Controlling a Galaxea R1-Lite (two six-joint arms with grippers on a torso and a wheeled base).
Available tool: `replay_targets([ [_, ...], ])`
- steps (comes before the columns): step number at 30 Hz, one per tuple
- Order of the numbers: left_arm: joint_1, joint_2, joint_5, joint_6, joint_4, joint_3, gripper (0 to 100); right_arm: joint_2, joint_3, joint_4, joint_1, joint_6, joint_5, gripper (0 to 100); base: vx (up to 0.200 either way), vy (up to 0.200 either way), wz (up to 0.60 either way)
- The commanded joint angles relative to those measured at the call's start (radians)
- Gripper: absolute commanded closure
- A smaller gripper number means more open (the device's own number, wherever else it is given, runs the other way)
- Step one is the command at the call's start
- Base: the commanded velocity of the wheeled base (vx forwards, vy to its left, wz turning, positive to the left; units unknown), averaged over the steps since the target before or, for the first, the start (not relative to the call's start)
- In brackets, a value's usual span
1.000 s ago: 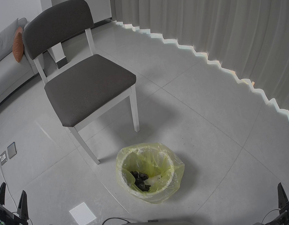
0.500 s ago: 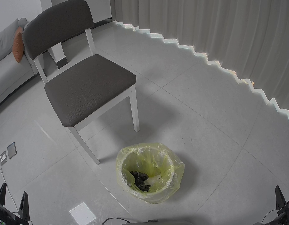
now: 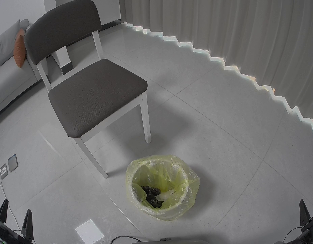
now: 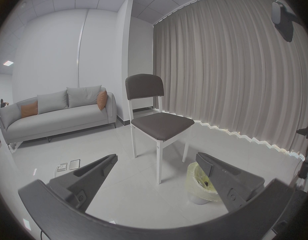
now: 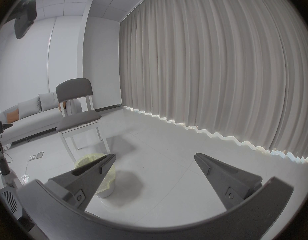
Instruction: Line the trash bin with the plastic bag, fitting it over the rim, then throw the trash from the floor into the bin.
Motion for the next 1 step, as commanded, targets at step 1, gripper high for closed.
replay_targets([
  [1, 0.000, -0.012, 0.000, 0.000, 0.000, 0.016, 0, -0.007, 0.018, 0.001, 0.000, -0.001, 0.001, 0, 0.000, 0.000, 0.00],
])
